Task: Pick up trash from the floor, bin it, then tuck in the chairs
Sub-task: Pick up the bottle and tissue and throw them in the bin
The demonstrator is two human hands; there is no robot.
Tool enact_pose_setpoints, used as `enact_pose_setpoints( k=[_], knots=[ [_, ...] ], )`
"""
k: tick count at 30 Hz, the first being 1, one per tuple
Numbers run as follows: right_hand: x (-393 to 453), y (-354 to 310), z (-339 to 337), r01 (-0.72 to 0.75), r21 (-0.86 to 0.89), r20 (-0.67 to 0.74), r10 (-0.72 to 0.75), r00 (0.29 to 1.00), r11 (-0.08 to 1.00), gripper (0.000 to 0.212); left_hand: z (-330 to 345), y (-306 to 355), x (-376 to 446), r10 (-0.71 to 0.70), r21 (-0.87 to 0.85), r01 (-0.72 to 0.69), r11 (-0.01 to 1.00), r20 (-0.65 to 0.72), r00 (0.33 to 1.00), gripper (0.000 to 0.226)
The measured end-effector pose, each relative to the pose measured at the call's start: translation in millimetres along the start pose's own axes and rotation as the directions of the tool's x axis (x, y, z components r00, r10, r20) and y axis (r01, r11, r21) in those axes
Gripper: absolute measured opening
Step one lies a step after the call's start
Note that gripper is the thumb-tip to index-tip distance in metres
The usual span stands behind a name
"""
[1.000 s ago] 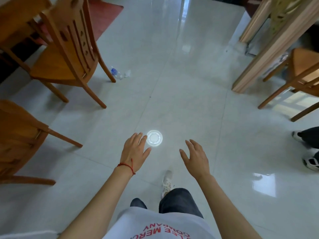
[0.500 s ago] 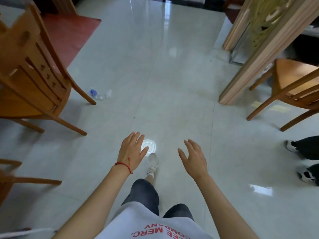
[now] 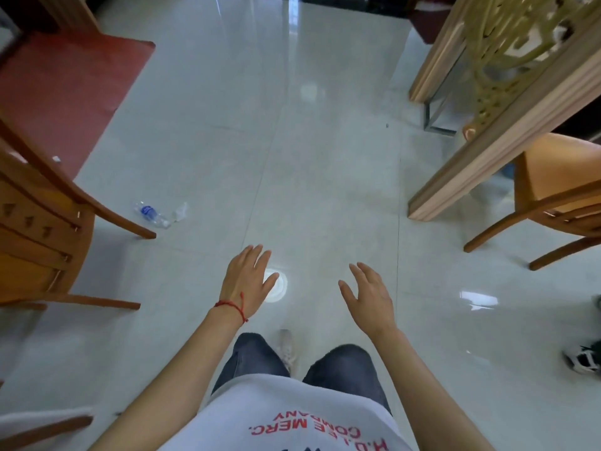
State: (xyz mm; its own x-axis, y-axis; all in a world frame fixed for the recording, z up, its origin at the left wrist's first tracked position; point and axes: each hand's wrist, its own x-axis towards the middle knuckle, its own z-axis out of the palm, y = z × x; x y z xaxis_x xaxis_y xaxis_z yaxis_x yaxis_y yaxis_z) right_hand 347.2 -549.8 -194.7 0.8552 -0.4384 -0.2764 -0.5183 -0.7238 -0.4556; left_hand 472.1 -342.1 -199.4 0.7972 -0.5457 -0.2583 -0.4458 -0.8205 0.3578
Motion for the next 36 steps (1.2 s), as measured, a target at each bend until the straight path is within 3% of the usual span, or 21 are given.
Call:
enact_pose_setpoints(
  k=[10,19,23,31,36],
  knots=[
    [143,-1,-36,0.052,0.003,0.070,-0.052,0.996,0.999,0.052,-23,9,121,-0.064,-0.001,0.064,0.998,0.019,0.998,0.060],
    [279,-6,-90,0.220,-0.070,0.154,-0.208,0.966,0.973,0.051,-46,33,221,-0.235,-0.116,0.223,0.968,-0.104,0.966,0.057],
    [328,-24,-99,0.304,-0.090,0.192,-0.283,0.940,0.948,0.051,-55,26,245,-0.325,-0.158,0.304,0.939,-0.131,0.936,0.076],
    [401,-117,-70,0.532,-0.129,0.351,-0.463,0.813,0.837,0.053,-75,-39,261,-0.521,-0.209,0.486,0.849,-0.169,0.837,0.063],
    [442,-197,-47,0.678,-0.130,0.448,-0.568,0.691,0.723,0.053,-102,-100,272,-0.654,-0.284,0.595,0.752,-0.209,0.727,0.053]
  ],
)
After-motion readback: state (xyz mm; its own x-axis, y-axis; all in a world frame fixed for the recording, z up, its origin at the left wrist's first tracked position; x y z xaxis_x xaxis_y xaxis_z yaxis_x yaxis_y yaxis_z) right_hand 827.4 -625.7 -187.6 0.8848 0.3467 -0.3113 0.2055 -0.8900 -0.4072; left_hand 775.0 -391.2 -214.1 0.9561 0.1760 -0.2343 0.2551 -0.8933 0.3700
